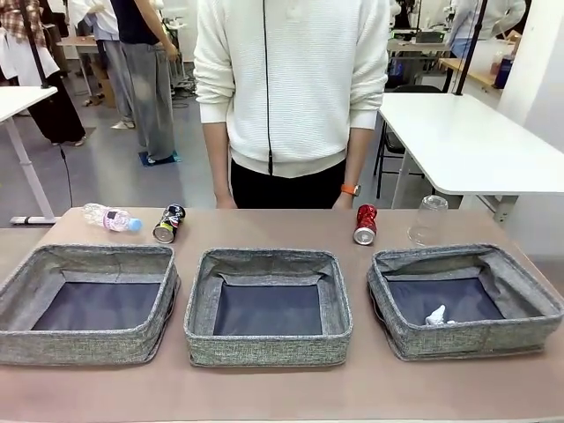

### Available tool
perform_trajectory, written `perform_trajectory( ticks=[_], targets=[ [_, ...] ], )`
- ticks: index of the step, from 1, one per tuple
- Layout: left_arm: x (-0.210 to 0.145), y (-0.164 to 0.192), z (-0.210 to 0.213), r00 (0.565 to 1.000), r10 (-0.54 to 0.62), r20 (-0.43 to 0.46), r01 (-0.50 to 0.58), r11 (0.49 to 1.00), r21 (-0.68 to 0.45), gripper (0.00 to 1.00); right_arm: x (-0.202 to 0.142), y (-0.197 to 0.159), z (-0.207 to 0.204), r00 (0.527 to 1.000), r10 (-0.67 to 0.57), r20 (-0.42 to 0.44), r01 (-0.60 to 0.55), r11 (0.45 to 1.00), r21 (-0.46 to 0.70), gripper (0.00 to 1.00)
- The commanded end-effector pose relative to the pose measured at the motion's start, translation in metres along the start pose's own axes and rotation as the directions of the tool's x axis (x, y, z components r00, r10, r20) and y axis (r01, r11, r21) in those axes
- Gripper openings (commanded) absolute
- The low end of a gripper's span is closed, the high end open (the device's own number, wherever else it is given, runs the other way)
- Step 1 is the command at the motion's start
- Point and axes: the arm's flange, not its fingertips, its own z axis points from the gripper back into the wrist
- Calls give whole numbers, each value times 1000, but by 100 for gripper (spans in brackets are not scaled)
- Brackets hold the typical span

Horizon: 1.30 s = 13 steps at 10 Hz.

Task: Sort the waste into the appropriate baskets.
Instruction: Pick up the waste item pointed out by the person.

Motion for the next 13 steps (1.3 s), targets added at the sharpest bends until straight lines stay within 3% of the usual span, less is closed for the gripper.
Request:
perform_trajectory(
  ticks=[1, 11, 13],
  targets=[
    [33, -35, -20, 993, -52, -106, 58, 997, 54, 100, 1, 2, 1, 1000, -1, 2, 1, 1000, -7, 100],
    [33, -35, -20, 993, -52, -106, 58, 997, 54, 100, 0, 0, 0, 1000, 0, -1, 0, 1000, 0, 100],
    [43, -28, -23, 993, -41, -108, 54, 991, 121, 100, 16, 43, -54, 997, 73, -32, -76, 988, -132, 100]
  ],
)
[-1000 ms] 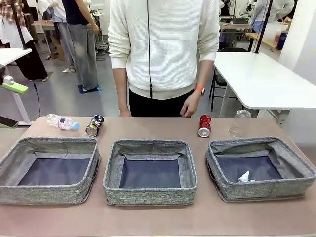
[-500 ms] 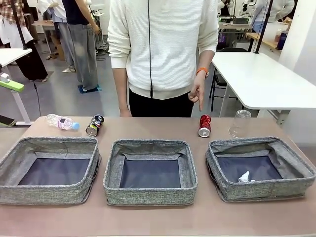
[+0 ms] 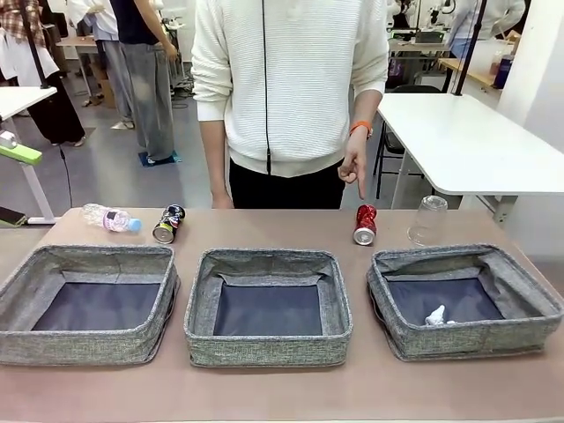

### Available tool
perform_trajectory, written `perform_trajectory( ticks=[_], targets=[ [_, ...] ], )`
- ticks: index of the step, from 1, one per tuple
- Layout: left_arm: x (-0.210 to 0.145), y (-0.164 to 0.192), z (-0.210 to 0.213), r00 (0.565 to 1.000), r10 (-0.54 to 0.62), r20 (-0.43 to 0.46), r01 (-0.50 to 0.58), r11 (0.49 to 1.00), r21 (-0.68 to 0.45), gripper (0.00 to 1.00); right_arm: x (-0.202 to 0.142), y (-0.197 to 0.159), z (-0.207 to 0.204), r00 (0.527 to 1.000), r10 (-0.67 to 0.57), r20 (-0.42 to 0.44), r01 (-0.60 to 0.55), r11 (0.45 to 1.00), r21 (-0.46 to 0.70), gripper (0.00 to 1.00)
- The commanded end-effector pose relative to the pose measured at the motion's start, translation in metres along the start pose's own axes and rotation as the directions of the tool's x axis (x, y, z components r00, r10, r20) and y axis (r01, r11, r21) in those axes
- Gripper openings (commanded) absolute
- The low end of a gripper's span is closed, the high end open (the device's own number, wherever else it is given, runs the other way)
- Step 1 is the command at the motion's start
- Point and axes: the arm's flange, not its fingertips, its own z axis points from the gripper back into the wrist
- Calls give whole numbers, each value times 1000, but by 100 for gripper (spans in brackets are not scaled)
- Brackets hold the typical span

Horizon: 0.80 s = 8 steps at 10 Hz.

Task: Sort the waste into the appropriate baskets.
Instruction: Pick up the waste item pointed out by the person.

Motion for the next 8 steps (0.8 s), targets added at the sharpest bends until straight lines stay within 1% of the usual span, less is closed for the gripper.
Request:
perform_trajectory(
  ticks=[1, 2, 3, 4, 5, 6, 7, 8],
  targets=[
    [17, 22, 0, 998, -59, -34, 59, 998, 9, 100, 17, 68, -76, 990, 128, -64, -139, 969, -205, 100],
    [25, 45, 3, 991, -93, -93, 89, 995, -42, 100, 24, 106, -126, 965, 221, -142, -255, 919, -302, 100],
    [33, 72, 10, 997, -62, -56, 54, 988, -146, 100, 34, 137, -193, 946, 253, -202, -317, 853, -414, 100],
    [36, 92, 18, 1000, -1, 14, 3, 989, -145, 100, 38, 152, -257, 933, 272, -235, -356, 786, -506, 100],
    [21, 46, -2, 998, -44, -44, 42, 998, -46, 100, 44, 156, -312, 936, 261, -236, -351, 752, -558, 100],
    [21, 46, -2, 998, -44, -44, 42, 998, -46, 100, 46, 146, -344, 931, 259, -259, -364, 721, -590, 100],
    [21, 46, -2, 998, -44, -44, 42, 998, -46, 100, -5, 172, -278, 918, 323, -229, -394, 800, -452, 100],
    [21, 46, -2, 998, -44, -44, 42, 998, -46, 100, -5, 172, -278, 918, 323, -229, -394, 800, -452, 100]
  ],
)
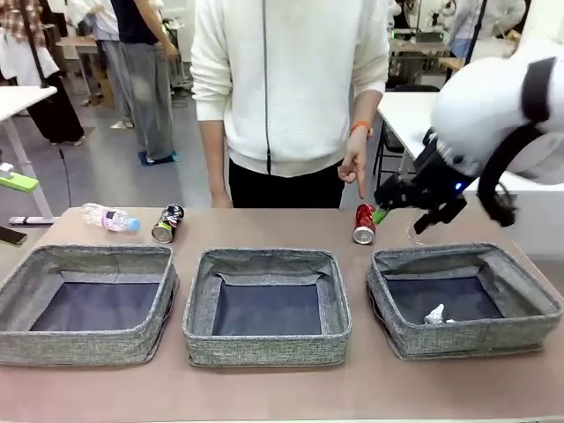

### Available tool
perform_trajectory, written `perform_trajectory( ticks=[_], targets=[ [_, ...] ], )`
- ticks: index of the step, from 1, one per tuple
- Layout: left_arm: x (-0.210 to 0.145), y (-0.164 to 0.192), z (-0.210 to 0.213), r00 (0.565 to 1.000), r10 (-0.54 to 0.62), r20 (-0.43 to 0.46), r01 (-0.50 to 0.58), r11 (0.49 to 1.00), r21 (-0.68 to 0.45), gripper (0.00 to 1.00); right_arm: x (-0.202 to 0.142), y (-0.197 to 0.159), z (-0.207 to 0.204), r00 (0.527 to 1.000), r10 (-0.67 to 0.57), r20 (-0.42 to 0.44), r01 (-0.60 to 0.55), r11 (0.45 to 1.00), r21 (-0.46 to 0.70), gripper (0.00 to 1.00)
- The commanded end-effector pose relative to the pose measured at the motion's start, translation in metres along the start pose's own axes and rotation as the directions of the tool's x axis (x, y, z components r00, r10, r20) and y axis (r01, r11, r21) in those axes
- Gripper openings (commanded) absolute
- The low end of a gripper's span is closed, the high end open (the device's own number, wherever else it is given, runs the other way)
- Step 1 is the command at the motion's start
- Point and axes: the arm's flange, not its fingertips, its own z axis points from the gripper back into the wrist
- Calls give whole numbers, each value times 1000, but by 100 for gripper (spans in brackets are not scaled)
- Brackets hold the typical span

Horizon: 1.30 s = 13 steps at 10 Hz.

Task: Sort the waste into the appropriate baskets.
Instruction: Pick up the waste item pointed out by the person.

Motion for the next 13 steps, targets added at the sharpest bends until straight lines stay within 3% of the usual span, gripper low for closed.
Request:
perform_trajectory(
  ticks=[1, 2, 3, 5, 7, 9, 13],
  targets=[
    [-4, -5, 0, 1000, 12, 1, -12, 1000, -5, 100, 1, 11, -19, 1000, 15, -11, -15, 1000, -27, 100],
    [-4, -5, 0, 1000, 12, 1, -12, 1000, -5, 100, -11, 7, -11, 989, -141, 38, 146, 969, -199, 100],
    [-4, -5, 0, 1000, 12, 1, -12, 1000, -5, 100, 11, 5, -21, 980, -184, 69, 195, 961, -199, 100],
    [-4, -5, 0, 1000, 12, 1, -12, 1000, -5, 100, 108, 0, -57, 951, -276, 140, 303, 925, -231, 100],
    [-4, -5, 0, 1000, 12, 1, -12, 1000, -5, 100, 162, 4, -102, 945, -307, 108, 326, 879, -349, 100],
    [-4, -5, 0, 1000, 12, 1, -12, 1000, -5, 100, 172, 7, -125, 949, -312, 52, 310, 880, -361, 100],
    [-4, -5, 0, 1000, 12, 1, -12, 1000, -5, 100, 151, -9, -154, 940, -340, 14, 324, 882, -343, 100]
  ],
)
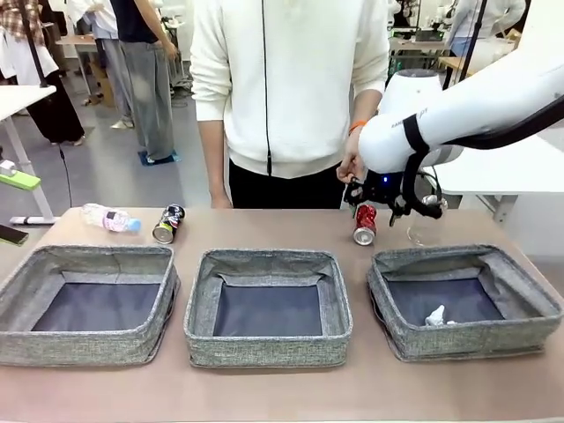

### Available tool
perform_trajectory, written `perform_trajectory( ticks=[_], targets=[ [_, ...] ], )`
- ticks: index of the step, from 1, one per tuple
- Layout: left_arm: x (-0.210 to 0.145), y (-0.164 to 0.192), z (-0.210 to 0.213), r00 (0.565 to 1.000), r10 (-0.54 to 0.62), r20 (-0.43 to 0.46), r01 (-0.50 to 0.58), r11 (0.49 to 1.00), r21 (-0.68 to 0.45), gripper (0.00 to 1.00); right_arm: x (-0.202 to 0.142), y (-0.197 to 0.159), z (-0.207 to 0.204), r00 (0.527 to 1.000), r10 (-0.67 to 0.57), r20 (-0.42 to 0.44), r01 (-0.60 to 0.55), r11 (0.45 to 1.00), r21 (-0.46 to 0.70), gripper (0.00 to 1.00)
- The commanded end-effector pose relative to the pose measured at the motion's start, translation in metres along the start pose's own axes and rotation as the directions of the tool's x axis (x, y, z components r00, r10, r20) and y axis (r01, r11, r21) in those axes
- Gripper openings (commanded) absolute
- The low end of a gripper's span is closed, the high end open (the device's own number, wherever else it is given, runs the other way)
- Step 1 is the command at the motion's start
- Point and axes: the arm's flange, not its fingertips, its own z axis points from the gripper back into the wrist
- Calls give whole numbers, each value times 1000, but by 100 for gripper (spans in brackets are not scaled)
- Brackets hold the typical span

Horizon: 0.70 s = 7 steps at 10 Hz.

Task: Sort the waste into the appropriate baskets.
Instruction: Pick up the waste item pointed out by the person.

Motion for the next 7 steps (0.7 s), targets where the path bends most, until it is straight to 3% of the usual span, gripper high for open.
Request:
perform_trajectory(
  ticks=[1, 4, 7],
  targets=[
    [-1, -1, 1, 1000, 7, 2, -7, 1000, -9, 100, -3, -12, -19, 1000, -20, -15, 21, 1000, 15, 100],
    [-1, -1, 1, 1000, 7, 2, -7, 1000, -9, 100, -6, -11, -52, 1000, 21, 6, -21, 997, 78, 100],
    [-1, -1, 1, 1000, 7, 2, -7, 1000, -9, 100, -4, -13, -58, 1000, 17, 23, -19, 993, 114, 100]
  ],
)
